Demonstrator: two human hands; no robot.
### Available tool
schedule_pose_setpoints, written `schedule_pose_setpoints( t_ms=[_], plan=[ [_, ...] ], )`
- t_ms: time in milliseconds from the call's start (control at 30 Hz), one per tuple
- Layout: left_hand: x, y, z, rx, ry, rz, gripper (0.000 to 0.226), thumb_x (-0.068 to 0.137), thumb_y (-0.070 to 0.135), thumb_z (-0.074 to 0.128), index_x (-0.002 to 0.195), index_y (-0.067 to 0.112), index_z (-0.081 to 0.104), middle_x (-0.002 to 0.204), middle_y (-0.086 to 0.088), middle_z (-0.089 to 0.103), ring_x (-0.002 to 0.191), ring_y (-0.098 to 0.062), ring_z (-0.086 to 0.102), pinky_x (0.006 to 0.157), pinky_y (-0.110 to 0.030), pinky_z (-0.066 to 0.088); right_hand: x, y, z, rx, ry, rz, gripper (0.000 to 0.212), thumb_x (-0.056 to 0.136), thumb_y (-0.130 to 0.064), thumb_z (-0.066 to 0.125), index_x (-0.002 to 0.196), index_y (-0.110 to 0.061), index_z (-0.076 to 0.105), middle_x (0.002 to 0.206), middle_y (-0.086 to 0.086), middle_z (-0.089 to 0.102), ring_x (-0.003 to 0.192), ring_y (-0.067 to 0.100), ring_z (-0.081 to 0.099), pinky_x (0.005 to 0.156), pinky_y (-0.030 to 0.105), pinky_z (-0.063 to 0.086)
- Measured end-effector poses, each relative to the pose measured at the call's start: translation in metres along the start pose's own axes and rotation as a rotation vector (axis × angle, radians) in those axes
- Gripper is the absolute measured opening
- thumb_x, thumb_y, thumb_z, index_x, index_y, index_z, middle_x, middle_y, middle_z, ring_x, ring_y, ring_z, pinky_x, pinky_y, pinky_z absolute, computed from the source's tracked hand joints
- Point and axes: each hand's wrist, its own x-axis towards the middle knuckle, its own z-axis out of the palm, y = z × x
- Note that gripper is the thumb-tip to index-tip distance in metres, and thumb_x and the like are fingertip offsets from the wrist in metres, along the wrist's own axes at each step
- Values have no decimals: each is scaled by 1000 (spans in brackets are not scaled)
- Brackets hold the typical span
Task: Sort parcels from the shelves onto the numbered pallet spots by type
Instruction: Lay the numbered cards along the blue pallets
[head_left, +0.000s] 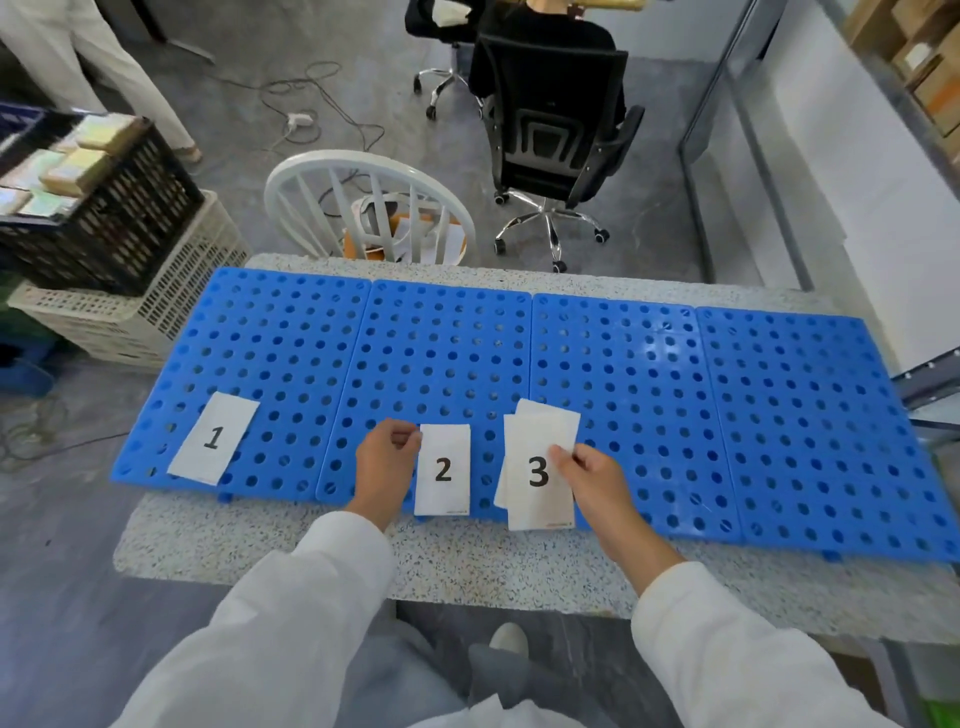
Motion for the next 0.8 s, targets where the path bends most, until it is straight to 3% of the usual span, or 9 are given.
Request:
schedule_pose_setpoints(
  t_ms=[100,200,300,400,467,567,700,800],
  plan=[
    [-17,33,1,-59,-234,91,16,95,23,59,90,12,70,86,-2,73,84,-19,68,80,-29,57,-3,-8,-2,61,-15,-23,19,94,-33,60,93,-16,68,94,-3,73,90,19,68,82,40,56],
    [-46,65,12,-26,-372,204,25,94,32,60,91,9,71,85,-1,73,82,-18,69,74,-22,55,-7,-17,-10,139,-8,-72,14,90,-33,65,93,-20,68,93,-4,74,90,17,69,82,37,57],
    [-69,83,21,5,-351,299,24,86,40,69,92,16,71,83,5,72,71,-6,64,60,-13,47,-15,-23,-19,207,10,-115,13,86,-30,70,95,-21,67,94,-5,74,89,15,68,77,32,56],
    [-75,91,26,-29,-308,315,17,84,35,72,96,23,71,80,6,72,68,-6,63,55,-15,46,-19,-25,-18,210,29,-123,16,83,-30,73,97,-23,67,95,-6,73,89,14,69,77,32,56],
    [-76,96,27,-76,-278,322,11,86,32,70,90,22,70,73,7,70,60,-4,59,51,-14,41,-20,-28,-16,233,39,-126,17,86,-30,70,100,-22,68,95,-5,73,90,14,69,77,31,57],
    [-69,99,24,-102,-235,316,19,89,31,67,77,16,66,61,4,61,46,1,45,45,-12,32,-23,-33,-17,250,71,-119,18,93,-32,61,103,-19,68,96,-4,73,89,14,69,74,28,58],
    [-57,102,26,-149,-287,273,20,88,33,67,90,14,72,85,-13,72,67,-14,58,59,-31,46,-30,-31,-40,192,188,-101,17,96,-29,56,96,-16,67,93,-2,72,84,15,67,68,26,53],
    [-55,106,38,-152,-380,282,13,89,30,67,86,19,71,81,-2,74,73,-16,67,63,-35,54,-31,-19,-70,148,316,-77,20,97,-29,54,94,-13,66,92,0,70,80,17,64,63,26,48]
  ],
)
